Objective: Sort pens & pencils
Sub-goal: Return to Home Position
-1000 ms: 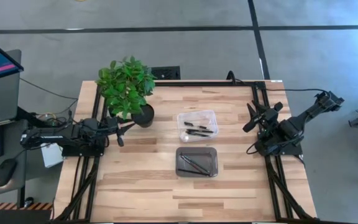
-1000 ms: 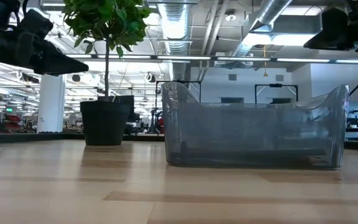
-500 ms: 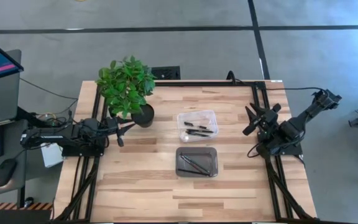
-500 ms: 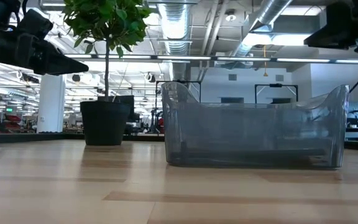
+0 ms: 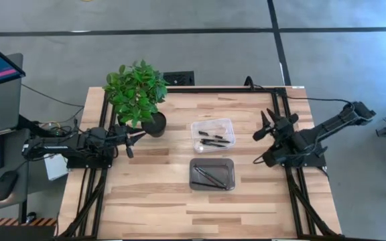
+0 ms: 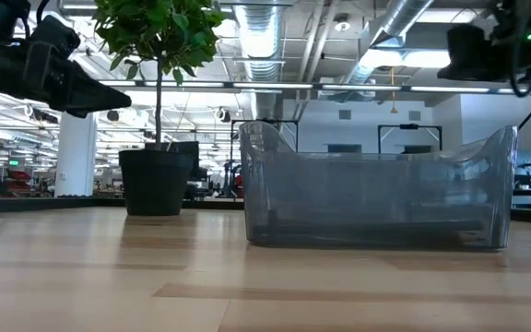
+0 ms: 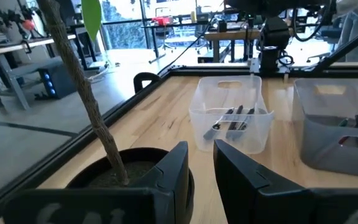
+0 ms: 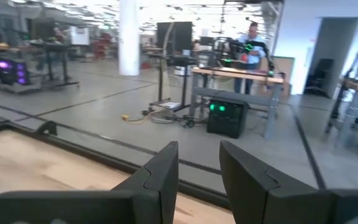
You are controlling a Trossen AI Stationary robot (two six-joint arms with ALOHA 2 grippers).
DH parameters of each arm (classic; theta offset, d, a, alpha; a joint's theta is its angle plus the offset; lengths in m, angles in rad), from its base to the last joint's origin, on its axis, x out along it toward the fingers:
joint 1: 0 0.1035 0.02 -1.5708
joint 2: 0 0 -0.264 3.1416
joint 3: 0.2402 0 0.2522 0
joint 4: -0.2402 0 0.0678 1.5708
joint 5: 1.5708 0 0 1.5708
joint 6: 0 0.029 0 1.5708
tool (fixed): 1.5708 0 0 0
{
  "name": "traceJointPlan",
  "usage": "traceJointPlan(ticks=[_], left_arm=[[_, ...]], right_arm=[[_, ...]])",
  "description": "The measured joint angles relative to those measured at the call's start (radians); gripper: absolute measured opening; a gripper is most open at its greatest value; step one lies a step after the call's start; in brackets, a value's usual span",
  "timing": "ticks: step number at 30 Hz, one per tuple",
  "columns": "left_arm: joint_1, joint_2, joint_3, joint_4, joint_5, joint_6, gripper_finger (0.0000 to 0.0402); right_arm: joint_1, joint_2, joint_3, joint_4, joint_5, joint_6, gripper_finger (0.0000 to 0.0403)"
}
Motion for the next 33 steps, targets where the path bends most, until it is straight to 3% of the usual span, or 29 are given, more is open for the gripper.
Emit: traceJointPlan(ticks=[9, 12, 16, 21, 24, 27, 33], left_arm=[[0.000, 0.000, 0.000, -0.001, -0.001, 0.000, 0.0068], [0.000, 0.000, 0.000, -0.001, -0.001, 0.007, 0.0068], [0.000, 0.000, 0.000, -0.001, -0.001, 0.018, 0.0068], [0.000, 0.000, -0.001, -0.002, 0.022, 0.018, 0.0068], [0.000, 0.000, -0.001, -0.002, 0.027, 0.000, 0.0068], [0.000, 0.000, -0.001, -0.002, 0.027, 0.006, 0.0068], [0.000, 0.000, -0.001, -0.002, 0.022, 0.054, 0.0068]], right_arm=[[-0.067, 0.128, 0.145, 0.244, -0.031, -0.279, 0.0137], [-0.089, 0.170, 0.214, 0.375, -0.088, -0.499, 0.0137], [-0.181, 0.205, 0.231, 0.671, -0.292, -0.862, 0.0139], [-0.372, 0.217, 0.229, 1.128, -0.797, -1.285, 0.0137], [-0.458, 0.212, 0.230, 1.328, -0.928, -1.400, 0.0138], [-0.528, 0.171, 0.230, 1.318, -1.025, -1.445, 0.0139], [-0.650, 0.072, 0.202, 1.046, -1.130, -1.347, 0.0137]])
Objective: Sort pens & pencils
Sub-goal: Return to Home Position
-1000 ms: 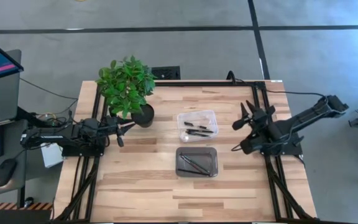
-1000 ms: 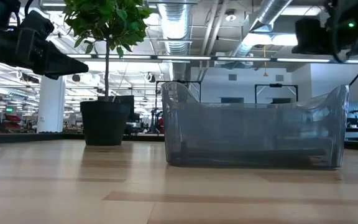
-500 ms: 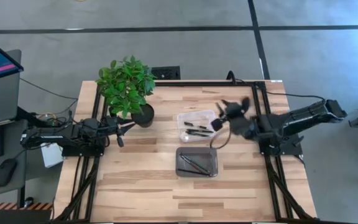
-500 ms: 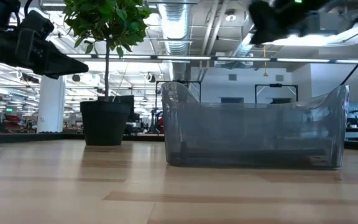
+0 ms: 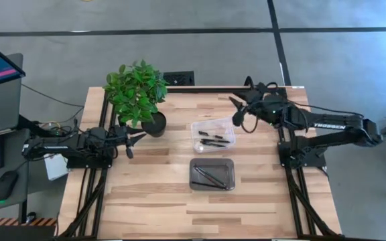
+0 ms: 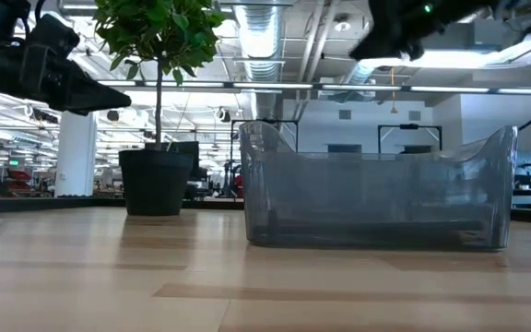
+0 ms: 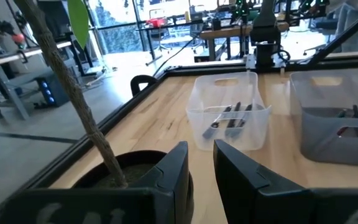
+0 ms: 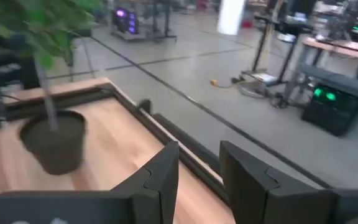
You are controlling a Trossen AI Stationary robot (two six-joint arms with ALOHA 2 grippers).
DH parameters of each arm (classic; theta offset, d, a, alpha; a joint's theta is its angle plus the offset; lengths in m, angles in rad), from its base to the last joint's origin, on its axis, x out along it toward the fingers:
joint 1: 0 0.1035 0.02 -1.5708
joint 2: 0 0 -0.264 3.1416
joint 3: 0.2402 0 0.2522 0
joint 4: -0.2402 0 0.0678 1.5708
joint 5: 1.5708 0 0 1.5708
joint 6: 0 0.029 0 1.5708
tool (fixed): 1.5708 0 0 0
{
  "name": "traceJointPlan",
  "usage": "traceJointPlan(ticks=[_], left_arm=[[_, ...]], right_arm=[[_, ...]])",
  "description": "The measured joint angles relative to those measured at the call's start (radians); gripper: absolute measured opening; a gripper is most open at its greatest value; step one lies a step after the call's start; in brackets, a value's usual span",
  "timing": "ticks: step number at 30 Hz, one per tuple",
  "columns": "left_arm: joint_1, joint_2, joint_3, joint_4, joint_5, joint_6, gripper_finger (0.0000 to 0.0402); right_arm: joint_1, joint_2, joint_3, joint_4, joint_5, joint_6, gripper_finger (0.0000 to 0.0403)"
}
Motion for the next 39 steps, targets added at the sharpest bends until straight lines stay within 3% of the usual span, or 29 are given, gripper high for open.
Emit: traceJointPlan(ticks=[6, 16, 27, 35, 39], left_arm=[[0.000, 0.000, 0.000, 0.000, -0.003, 0.016, 0.0068], [0.000, 0.000, 0.000, 0.000, -0.004, 0.025, 0.0068], [0.000, 0.000, 0.000, 0.000, -0.004, 0.036, 0.0068], [0.000, 0.000, 0.000, 0.000, -0.004, 0.036, 0.0068], [0.000, 0.000, 0.000, 0.001, -0.005, 0.036, 0.0068]], right_arm=[[-0.054, -0.188, -0.217, 0.128, 0.003, -0.002, 0.0139], [-0.069, -0.578, -0.508, 0.140, 0.004, 0.031, 0.0139], [-0.069, -0.838, -0.577, -0.025, 0.004, 0.030, 0.0139], [-0.069, -0.958, -0.577, -0.165, 0.004, 0.058, 0.0139], [-0.070, -0.956, -0.577, -0.166, 0.004, 0.059, 0.0138]])
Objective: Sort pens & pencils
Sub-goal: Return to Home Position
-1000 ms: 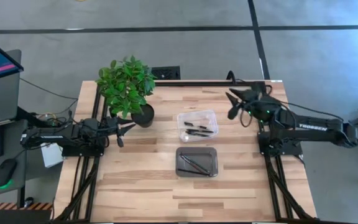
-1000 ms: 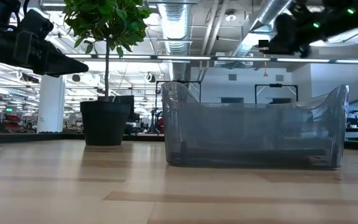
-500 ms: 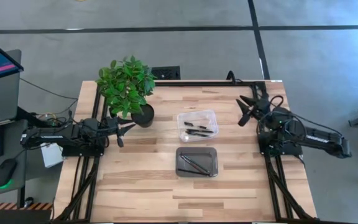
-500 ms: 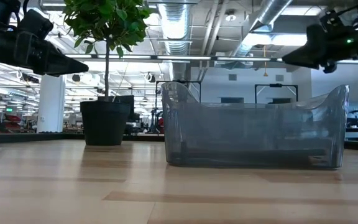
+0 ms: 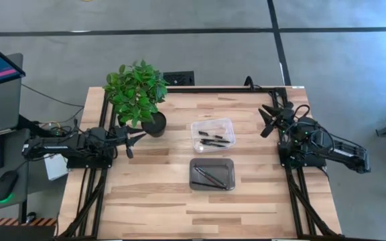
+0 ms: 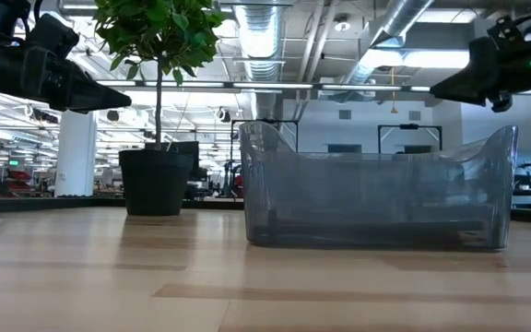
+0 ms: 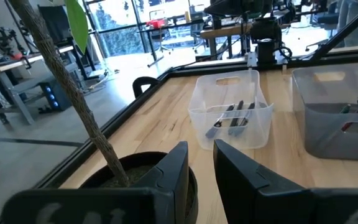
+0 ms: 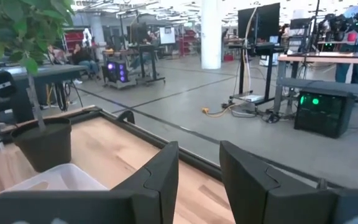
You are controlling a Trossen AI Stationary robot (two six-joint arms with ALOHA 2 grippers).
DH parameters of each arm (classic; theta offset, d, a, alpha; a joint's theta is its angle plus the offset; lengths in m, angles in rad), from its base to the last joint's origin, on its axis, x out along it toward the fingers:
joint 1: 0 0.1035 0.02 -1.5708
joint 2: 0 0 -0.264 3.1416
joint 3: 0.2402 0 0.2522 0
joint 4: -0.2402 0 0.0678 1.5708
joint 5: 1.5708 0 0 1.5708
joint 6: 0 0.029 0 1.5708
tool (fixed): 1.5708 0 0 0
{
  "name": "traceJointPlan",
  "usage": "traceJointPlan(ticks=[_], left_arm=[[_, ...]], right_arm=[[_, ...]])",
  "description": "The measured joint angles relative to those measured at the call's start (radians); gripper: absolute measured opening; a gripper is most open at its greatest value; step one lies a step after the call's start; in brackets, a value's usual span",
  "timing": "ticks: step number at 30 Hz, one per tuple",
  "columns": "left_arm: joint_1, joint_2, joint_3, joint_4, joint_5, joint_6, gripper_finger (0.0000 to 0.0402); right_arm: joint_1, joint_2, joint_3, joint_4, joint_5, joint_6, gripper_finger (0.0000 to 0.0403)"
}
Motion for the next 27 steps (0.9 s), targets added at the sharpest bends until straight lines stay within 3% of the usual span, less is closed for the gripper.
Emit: traceJointPlan(ticks=[8, 14, 17, 27], left_arm=[[0.000, 0.000, 0.000, 0.001, 0.000, 0.000, 0.0068], [0.000, 0.000, 0.000, 0.001, 0.000, 0.000, 0.0068], [0.000, 0.000, 0.000, 0.001, 0.000, 0.000, 0.0068], [0.000, 0.000, 0.000, 0.002, 0.000, 0.000, 0.0068]], right_arm=[[0.000, 0.000, -0.001, 0.001, 0.000, 0.021, 0.0139], [-0.004, 0.002, -0.152, 0.232, 0.021, -0.011, 0.0137], [-0.010, 0.013, -0.152, 0.284, 0.024, -0.016, 0.0138], [0.001, 0.013, -0.151, 0.232, 0.028, -0.024, 0.0137]])
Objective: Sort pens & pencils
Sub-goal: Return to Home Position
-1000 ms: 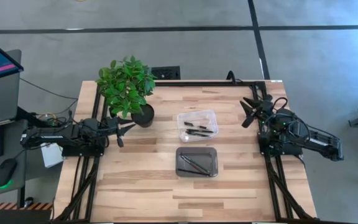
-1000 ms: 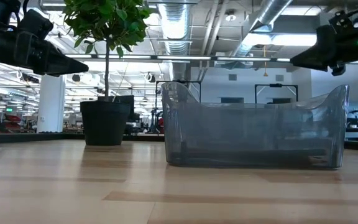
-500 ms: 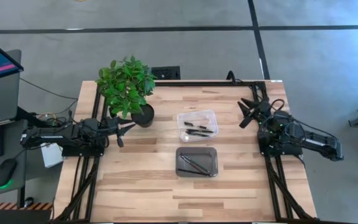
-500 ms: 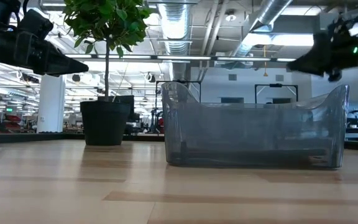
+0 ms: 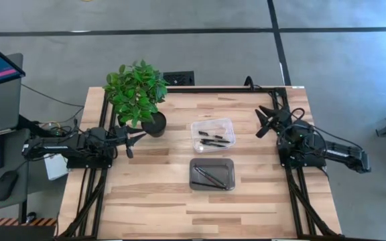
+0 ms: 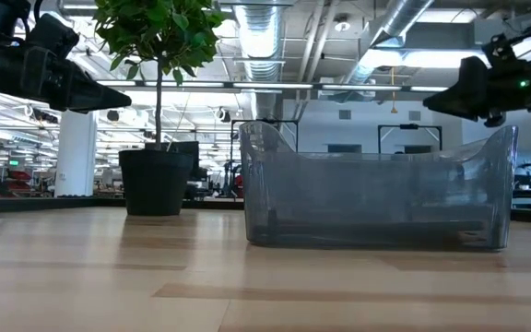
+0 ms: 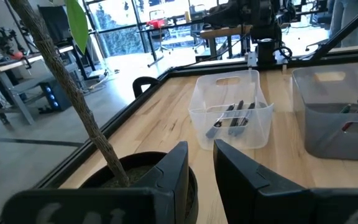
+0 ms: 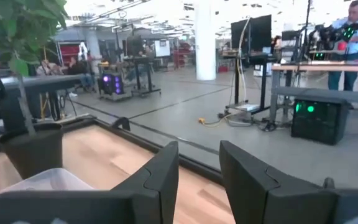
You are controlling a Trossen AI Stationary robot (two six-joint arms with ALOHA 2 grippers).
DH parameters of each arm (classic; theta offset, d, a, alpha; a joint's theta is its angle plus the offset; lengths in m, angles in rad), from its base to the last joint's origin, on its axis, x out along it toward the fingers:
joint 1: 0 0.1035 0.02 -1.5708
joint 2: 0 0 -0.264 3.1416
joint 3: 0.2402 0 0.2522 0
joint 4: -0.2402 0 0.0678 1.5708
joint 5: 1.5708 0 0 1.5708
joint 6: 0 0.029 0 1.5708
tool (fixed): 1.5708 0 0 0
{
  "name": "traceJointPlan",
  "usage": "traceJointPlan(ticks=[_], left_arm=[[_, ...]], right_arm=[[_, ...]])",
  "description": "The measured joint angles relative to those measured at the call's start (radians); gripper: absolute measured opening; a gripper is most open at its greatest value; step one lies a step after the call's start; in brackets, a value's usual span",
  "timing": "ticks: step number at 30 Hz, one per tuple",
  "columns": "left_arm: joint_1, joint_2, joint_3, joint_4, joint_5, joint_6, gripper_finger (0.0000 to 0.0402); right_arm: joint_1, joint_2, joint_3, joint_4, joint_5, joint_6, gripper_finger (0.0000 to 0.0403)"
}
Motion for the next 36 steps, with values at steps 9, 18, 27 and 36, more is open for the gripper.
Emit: traceJointPlan(ticks=[9, 18, 27, 36], left_arm=[[0.000, 0.000, 0.000, 0.000, 0.000, 0.000, 0.0068], [0.000, 0.000, 0.000, 0.000, 0.000, 0.000, 0.0068], [0.000, 0.000, 0.000, 0.000, 0.000, 0.000, 0.0068], [0.000, 0.000, 0.000, 0.000, 0.000, 0.000, 0.0068]], right_arm=[[0.000, 0.005, 0.000, -0.001, -0.001, 0.030, 0.0137], [0.000, 0.005, 0.000, -0.002, -0.001, 0.031, 0.0137], [0.000, 0.005, 0.001, -0.003, -0.001, 0.031, 0.0138], [0.000, 0.005, 0.001, -0.003, -0.001, 0.031, 0.0139]])
